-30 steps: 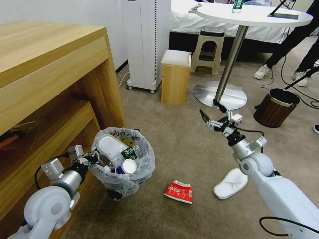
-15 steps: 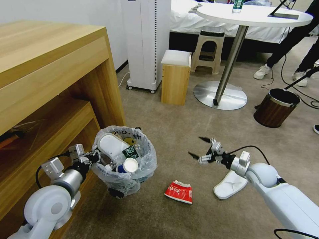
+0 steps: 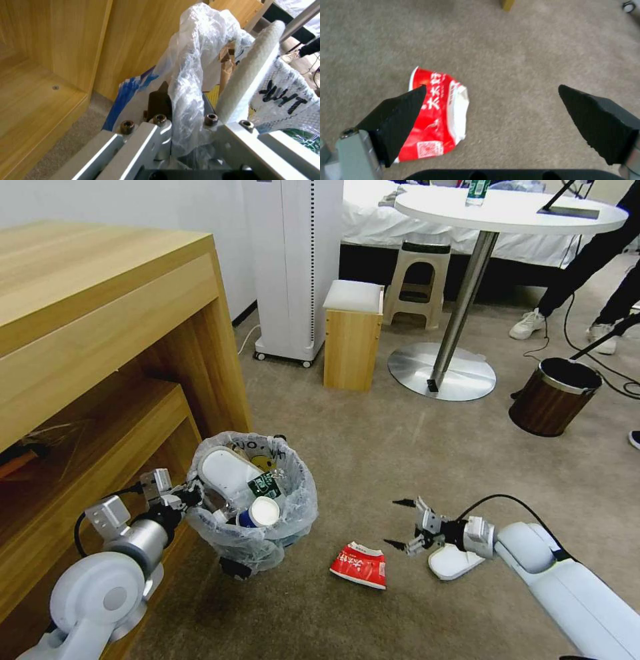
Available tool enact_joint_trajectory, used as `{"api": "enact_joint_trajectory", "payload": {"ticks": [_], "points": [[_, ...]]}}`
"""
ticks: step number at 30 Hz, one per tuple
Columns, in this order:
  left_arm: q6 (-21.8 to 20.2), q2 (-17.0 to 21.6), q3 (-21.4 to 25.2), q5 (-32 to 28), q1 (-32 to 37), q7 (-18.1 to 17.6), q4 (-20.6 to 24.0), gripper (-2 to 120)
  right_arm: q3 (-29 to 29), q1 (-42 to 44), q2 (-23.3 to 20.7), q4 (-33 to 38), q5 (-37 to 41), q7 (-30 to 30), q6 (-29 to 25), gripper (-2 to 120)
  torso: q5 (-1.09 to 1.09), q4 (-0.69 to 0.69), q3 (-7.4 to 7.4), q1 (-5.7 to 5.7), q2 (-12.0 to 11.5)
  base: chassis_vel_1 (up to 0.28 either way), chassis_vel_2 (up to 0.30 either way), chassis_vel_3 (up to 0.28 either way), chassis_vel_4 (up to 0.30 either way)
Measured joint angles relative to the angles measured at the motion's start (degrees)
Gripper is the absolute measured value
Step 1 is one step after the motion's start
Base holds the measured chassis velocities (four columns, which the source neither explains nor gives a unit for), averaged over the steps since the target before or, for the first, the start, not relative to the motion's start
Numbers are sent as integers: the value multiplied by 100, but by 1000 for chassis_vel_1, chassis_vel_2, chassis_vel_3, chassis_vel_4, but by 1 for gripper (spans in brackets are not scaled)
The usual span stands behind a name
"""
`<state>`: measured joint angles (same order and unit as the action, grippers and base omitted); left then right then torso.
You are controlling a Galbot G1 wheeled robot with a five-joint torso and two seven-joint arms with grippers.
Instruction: Pick up the trash bin and place the garbage on the floor into it.
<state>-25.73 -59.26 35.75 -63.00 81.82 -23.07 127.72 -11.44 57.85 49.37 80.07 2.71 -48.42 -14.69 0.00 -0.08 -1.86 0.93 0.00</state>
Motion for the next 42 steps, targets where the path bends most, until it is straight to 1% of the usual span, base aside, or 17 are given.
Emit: {"api": "enact_joint_trajectory", "payload": {"ticks": [13,21,24,25,28,29,32,33,36,42], "points": [[0,-16,6,15,39,0,32,3,-35,11,153,-287,-124,-215,-142,100,0,0,0,0,0,0,0,0,0],[-3,-14,-22,23,32,0,35,3,-29,-111,413,-765,-495,-222,-319,100,0,0,0,0,0,0,0,0,0],[-8,-10,-37,24,26,0,45,3,-19,-246,580,-1209,-495,-419,-477,100,0,0,0,0,0,0,0,0,0],[-8,-10,-37,24,26,0,45,3,-19,-246,580,-1209,-495,-419,-477,100,0,0,0,0,0,0,0,0,0],[-12,-14,-66,31,9,0,45,3,-18,-373,738,-1597,-444,-622,-565,100,-1,0,0,0,0,0,0,0,0],[-12,-14,-66,31,9,0,45,3,-18,-373,738,-1597,-444,-622,-565,100,-1,0,0,0,0,0,0,0,0],[-18,-15,-75,33,-9,0,41,3,-42,-515,863,-1951,-437,-982,-604,100,1,0,0,0,0,0,0,0,0],[-18,-15,-75,33,-9,0,41,3,-42,-515,863,-1951,-437,-982,-604,100,1,0,0,0,0,0,0,0,0],[-22,-16,-80,32,-16,0,23,3,-61,-650,966,-2211,-387,-1245,-616,100,0,0,0,0,0,0,0,0,0],[-23,-18,-83,33,-27,0,7,3,-52,-818,1130,-2467,-422,-1422,-621,100,0,0,-1,0,0,0,0,0,0]]}}
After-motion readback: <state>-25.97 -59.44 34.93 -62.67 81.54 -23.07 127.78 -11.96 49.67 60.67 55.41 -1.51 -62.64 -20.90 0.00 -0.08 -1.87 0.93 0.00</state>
